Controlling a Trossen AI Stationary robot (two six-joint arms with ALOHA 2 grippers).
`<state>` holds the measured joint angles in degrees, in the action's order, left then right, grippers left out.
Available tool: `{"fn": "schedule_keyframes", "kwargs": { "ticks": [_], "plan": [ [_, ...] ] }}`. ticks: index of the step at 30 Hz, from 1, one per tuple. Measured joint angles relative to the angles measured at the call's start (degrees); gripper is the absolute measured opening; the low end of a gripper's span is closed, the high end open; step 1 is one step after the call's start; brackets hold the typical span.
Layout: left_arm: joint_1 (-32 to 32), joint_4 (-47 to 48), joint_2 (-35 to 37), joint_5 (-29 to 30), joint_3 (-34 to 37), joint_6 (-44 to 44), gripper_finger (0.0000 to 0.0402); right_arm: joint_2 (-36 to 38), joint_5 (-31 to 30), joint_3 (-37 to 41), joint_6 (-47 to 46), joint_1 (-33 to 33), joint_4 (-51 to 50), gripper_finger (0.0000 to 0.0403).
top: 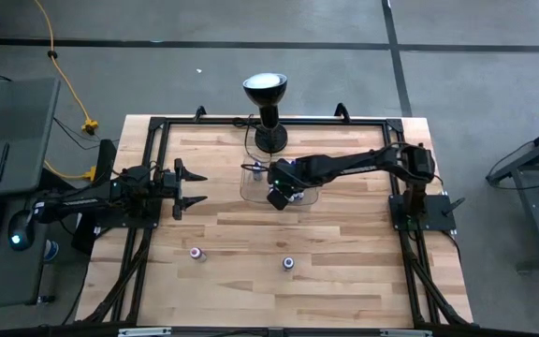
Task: Pick & Place food coloring
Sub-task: Put the orange food coloring bottle into the transparent bin
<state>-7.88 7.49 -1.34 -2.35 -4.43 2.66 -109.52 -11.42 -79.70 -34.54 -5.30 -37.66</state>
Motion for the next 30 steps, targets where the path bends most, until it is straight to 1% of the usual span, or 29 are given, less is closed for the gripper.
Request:
{"fn": "schedule_keyframes", "kwargs": {
  "ticks": [8,15,20,30],
  "plan": [
    [0.0,0.0,0.0,0.0,0.0,0.0,0.0278,-1.2,0.0,0.0,0.0,-0.4,0.7,0.0054],
    [0.0,0.0,0.0,0.0,0.0,0.0,0.0278,-1.5,0.7,0.0,0.0,-0.7,1.1,0.005],
    [0.0,0.0,0.0,0.0,0.0,0.0,0.0278,-1.6,0.7,0.0,0.0,-0.7,1.1,0.0058],
    [0.0,0.0,0.0,0.0,0.0,0.0,0.0278,-1.6,0.7,0.0,0.0,-0.7,1.1,0.0062]
  ]
}}
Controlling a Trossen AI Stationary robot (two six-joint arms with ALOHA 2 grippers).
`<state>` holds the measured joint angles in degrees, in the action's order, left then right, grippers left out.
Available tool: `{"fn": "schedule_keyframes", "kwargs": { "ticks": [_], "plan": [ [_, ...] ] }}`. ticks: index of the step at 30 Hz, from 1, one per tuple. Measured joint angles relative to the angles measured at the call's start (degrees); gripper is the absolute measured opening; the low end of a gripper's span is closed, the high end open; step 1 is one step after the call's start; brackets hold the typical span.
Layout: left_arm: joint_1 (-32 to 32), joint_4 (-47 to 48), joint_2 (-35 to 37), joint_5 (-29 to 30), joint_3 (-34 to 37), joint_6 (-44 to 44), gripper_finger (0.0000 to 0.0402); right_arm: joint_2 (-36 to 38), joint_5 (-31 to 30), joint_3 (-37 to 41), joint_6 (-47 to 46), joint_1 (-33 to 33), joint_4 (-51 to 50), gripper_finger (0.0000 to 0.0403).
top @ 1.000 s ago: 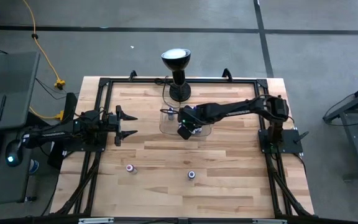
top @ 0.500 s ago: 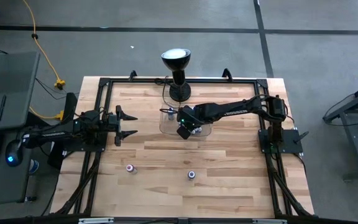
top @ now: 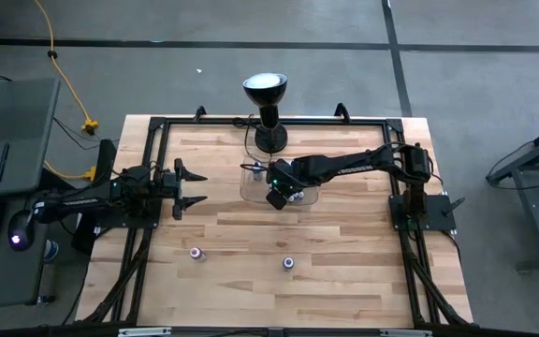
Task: Pick & Place food coloring
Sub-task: Put the orange food coloring bottle into the transparent bin, then put the large purple food coloring bottle into the transparent bin
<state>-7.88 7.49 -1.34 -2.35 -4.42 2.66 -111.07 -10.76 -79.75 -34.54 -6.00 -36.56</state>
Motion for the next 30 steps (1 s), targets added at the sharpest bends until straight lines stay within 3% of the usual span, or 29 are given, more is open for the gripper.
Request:
{"fn": "schedule_keyframes", "kwargs": {
  "ticks": [21,30],
  "plan": [
    [0.0,0.0,0.0,0.0,0.0,0.0,0.0278,0.0,-0.2,0.0,-0.2,0.0,0.0,0.0125],
    [0.0,0.0,0.0,0.0,0.0,0.0,0.0278,2.4,0.2,-0.1,0.3,0.1,0.0,0.0131]
  ]
}}
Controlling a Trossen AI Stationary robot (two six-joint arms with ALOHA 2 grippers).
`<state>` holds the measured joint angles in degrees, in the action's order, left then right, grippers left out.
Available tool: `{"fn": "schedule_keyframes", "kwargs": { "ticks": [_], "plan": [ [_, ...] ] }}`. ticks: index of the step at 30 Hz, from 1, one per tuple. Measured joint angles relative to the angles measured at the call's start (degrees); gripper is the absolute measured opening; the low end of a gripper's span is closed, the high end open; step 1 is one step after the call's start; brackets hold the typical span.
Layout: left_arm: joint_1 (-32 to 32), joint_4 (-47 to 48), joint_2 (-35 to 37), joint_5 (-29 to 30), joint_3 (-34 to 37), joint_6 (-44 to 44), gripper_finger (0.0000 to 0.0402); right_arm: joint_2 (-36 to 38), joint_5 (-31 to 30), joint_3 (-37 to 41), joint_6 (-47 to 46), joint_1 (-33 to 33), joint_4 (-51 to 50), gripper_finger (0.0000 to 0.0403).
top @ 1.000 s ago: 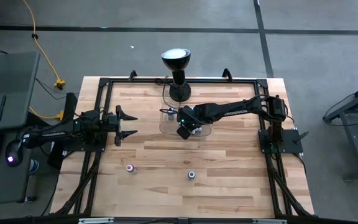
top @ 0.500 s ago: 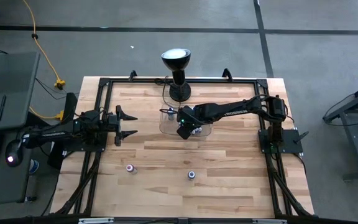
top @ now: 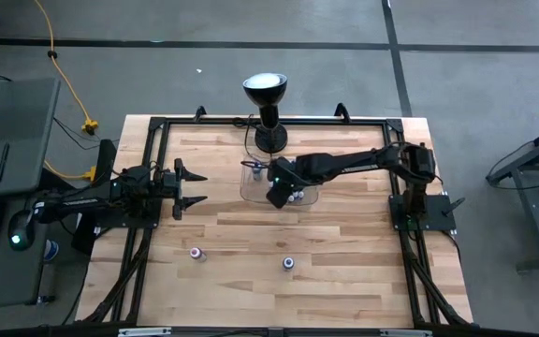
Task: Pick & Place food coloring
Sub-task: Put the large purple food coloring bottle into the transparent bin
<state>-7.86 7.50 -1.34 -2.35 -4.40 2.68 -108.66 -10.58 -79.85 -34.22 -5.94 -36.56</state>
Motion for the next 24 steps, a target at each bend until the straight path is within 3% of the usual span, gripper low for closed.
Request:
{"fn": "schedule_keyframes", "kwargs": {
  "ticks": [10,17,24],
  "plan": [
    [0.0,0.0,0.0,0.0,0.0,0.0,0.0278,8.3,-0.4,0.0,3.3,3.2,-0.1,0.0131],
    [0.0,0.0,0.0,0.0,0.0,0.0,0.0278,14.1,-3.5,0.0,4.7,9.0,-1.2,0.0131],
    [0.0,0.0,0.0,0.0,0.0,0.0,0.0278,17.6,-2.7,0.0,3.5,14.7,-5.1,0.0131]
  ]
}}
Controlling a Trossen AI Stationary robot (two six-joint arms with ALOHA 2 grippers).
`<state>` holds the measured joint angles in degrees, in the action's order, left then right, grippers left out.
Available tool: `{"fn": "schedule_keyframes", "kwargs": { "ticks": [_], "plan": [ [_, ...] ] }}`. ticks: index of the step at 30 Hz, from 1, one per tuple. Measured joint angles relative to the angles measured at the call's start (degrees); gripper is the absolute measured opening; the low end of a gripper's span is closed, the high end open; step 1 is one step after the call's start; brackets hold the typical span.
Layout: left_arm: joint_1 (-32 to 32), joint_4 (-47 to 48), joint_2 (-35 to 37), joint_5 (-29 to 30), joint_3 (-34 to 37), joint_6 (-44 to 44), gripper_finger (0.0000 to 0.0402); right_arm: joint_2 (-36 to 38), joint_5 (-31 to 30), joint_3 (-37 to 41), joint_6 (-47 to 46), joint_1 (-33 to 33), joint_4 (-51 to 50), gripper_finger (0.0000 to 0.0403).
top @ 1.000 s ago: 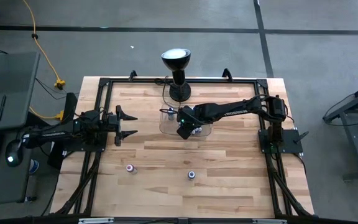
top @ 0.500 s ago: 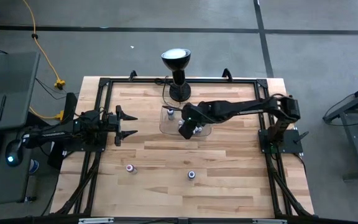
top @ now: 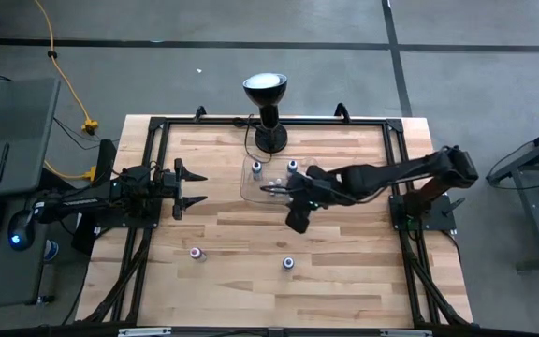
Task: Pick & Place food coloring
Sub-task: Put the large purple food coloring bottle into the transparent bin
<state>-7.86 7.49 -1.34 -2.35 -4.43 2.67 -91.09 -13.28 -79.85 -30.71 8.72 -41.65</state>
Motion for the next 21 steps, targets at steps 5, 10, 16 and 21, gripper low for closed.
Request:
{"fn": "schedule_keyframes", "kwargs": {
  "ticks": [5,10,16,21],
  "plan": [
    [0.0,0.0,0.0,0.0,0.0,0.0,0.0278,2.3,-0.3,0.0,-2.6,3.0,-4.1,0.0131],
    [0.0,0.0,0.0,0.0,0.0,0.0,0.0278,3.9,-1.2,0.1,-5.1,5.5,-8.0,0.0131],
    [0.0,0.0,0.0,0.0,0.0,0.0,0.0278,4.2,4.6,0.1,-6.1,6.9,-9.2,0.0131],
    [0.0,0.0,0.0,0.0,0.0,0.0,0.0278,5.4,12.0,3.5,-6.8,7.7,-7.8,0.0131]
  ]
}}
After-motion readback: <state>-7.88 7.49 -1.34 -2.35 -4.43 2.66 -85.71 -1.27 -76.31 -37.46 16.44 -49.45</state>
